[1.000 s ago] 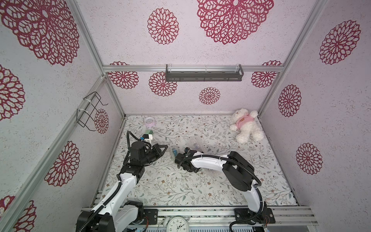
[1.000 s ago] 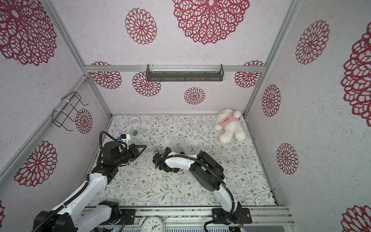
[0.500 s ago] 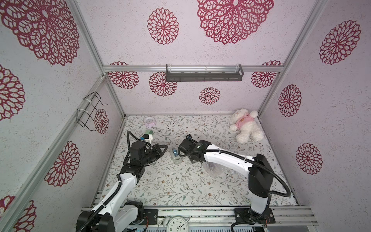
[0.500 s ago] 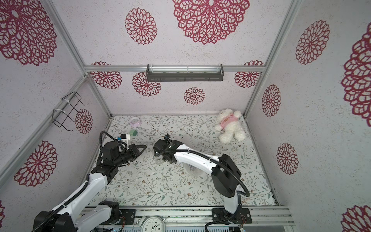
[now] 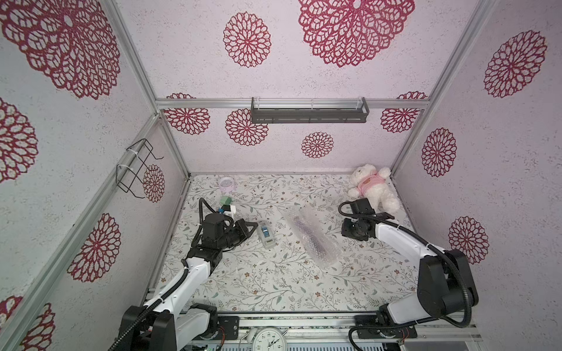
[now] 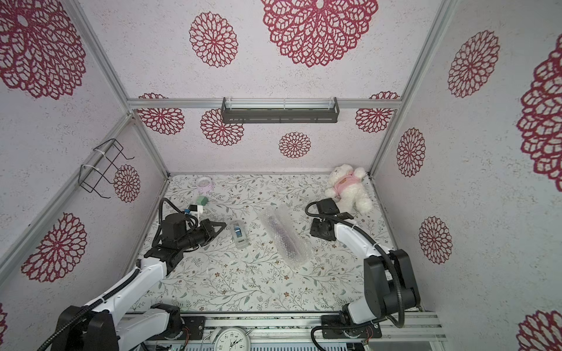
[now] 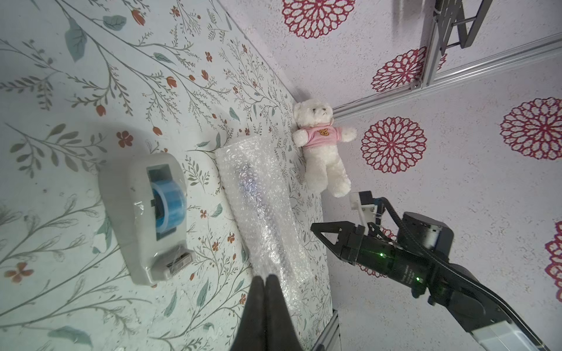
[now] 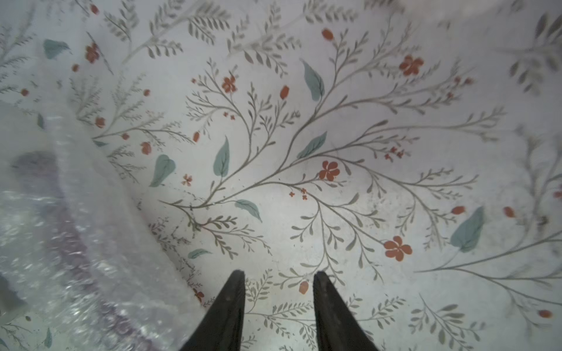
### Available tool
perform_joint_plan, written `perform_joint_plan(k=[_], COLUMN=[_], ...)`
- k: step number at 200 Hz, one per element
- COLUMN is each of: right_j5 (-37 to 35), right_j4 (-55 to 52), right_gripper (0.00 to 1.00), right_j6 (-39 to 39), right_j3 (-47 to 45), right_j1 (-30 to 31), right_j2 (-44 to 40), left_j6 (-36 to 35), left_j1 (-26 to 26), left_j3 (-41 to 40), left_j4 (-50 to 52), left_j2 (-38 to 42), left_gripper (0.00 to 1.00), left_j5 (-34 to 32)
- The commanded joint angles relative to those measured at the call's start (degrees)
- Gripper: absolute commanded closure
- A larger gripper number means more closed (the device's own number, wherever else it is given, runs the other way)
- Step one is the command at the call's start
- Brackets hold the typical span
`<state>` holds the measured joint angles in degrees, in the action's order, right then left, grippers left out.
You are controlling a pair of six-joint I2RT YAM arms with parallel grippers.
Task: Wrap wine bottles in bubble wrap
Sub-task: Adjust the bubble wrap at the center of the board.
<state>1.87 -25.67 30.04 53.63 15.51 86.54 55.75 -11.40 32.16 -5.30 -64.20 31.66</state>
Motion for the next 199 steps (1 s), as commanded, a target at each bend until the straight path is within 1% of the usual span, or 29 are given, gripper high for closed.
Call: perform_joint_plan(k=[1,24,48,66,96,128,146,172,199], right_j5=[11.7,20.9,26.8,30.4,30.9,30.6,31.0,30.7,30.0], right_j4=[12.0,20.6,27.3,31.8,33.7,34.9,34.6,34.0,33.7], right_gripper=[0.62,0.62,0.60,0.58,0.53,0.52,0.47,0.43,0.42], right_j6=[0.6,2.4,4.9,7.1,7.6,8.1,7.8,7.2,7.0], right_j3=[-2.0,-3.8,-5.5,-7.2,-9.2,-10.9,-11.1,-11.7,-12.5], right_j1=[-1.8,-1.8,-1.6,-0.4,1.9,2.9,3.7,5.0,6.1], right_j2=[2.3,5.1,6.7,6.8,5.8,3.9,3.3,2.7,1.8], left_j6=[0.2,0.3,0.2,0.1,0.6,0.7,1.2,2.0,3.5], left_j1=[-0.9,-1.4,-1.7,-1.9,-2.5,-4.0,-4.8,-6.6,-9.2], left_j3=[2.3,2.5,2.9,3.1,3.8,5.3,5.7,7.1,8.8], left_j4=[-2.4,-2.5,-2.6,-2.6,-4.1,-5.3,-6.5,-8.3,-10.6], left_j2=[-0.8,-1.4,-1.9,-2.7,-4.9,-7.7,-9.1,-11.4,-13.9], left_gripper=[1.00,1.00,1.00,1.00,1.00,1.00,1.00,1.00,1.00], left_j5=[0.2,-0.3,-0.8,-1.0,-1.0,-1.4,-1.8,-2.9,-4.3])
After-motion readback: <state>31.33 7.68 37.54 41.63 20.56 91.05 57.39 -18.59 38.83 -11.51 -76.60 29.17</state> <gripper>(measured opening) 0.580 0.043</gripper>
